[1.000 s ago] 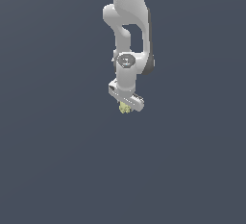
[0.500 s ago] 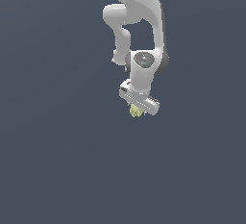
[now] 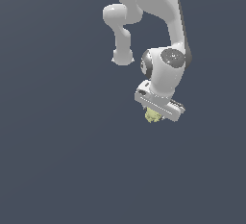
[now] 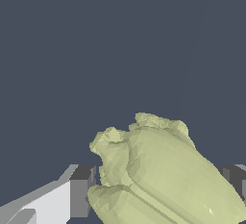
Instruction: Pick up the object and move it to a goal position.
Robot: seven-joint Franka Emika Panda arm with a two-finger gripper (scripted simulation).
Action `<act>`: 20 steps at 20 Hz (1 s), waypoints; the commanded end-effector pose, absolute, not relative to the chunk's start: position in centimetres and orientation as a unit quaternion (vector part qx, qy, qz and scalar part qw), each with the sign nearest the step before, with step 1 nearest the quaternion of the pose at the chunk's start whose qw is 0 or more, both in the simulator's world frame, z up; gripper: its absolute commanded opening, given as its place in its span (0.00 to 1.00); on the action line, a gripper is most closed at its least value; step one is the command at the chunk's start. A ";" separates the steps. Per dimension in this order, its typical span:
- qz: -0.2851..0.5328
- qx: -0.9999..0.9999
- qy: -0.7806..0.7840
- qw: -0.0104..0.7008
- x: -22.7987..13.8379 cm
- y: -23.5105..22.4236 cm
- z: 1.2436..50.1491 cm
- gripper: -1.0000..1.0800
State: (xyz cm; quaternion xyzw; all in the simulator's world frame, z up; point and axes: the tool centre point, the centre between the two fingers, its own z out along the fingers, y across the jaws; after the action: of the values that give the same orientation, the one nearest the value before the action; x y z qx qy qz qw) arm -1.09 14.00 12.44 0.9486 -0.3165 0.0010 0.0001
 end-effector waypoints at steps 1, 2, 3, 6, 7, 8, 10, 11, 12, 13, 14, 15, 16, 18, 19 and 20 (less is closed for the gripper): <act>0.001 0.948 -0.317 0.000 0.1 15.5 13.3 0.00; 0.001 0.948 -0.317 0.000 0.6 16.1 13.6 0.00; 0.001 0.948 -0.317 0.000 1.0 16.6 14.0 0.00; 0.001 0.948 -0.317 0.000 2.3 18.2 14.9 0.00; 0.001 0.948 -0.317 0.000 2.7 18.6 15.2 0.00; 0.000 0.948 -0.317 0.000 3.2 19.1 15.4 0.00; 0.000 0.948 -0.317 0.000 3.9 20.0 15.9 0.00; 0.000 0.948 -0.317 0.000 4.2 20.3 16.1 0.00; 0.000 0.948 -0.317 0.000 4.5 20.7 16.3 0.00; 0.000 0.948 -0.317 0.000 4.8 21.0 16.5 0.00; 0.000 0.948 -0.317 0.000 5.0 21.2 16.6 0.00; 0.000 0.948 -0.317 0.000 5.2 21.5 16.8 0.00; 0.000 0.948 -0.317 0.000 5.5 21.7 16.9 0.00; 0.000 0.948 -0.317 0.000 5.8 22.1 17.1 0.00; 0.000 0.948 -0.317 0.000 6.0 22.3 17.2 0.00; 0.000 0.948 -0.317 0.000 6.1 22.4 17.3 0.00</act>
State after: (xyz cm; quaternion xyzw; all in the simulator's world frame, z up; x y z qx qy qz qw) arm 5.83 22.18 17.14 0.9485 -0.3167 0.0000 -0.0001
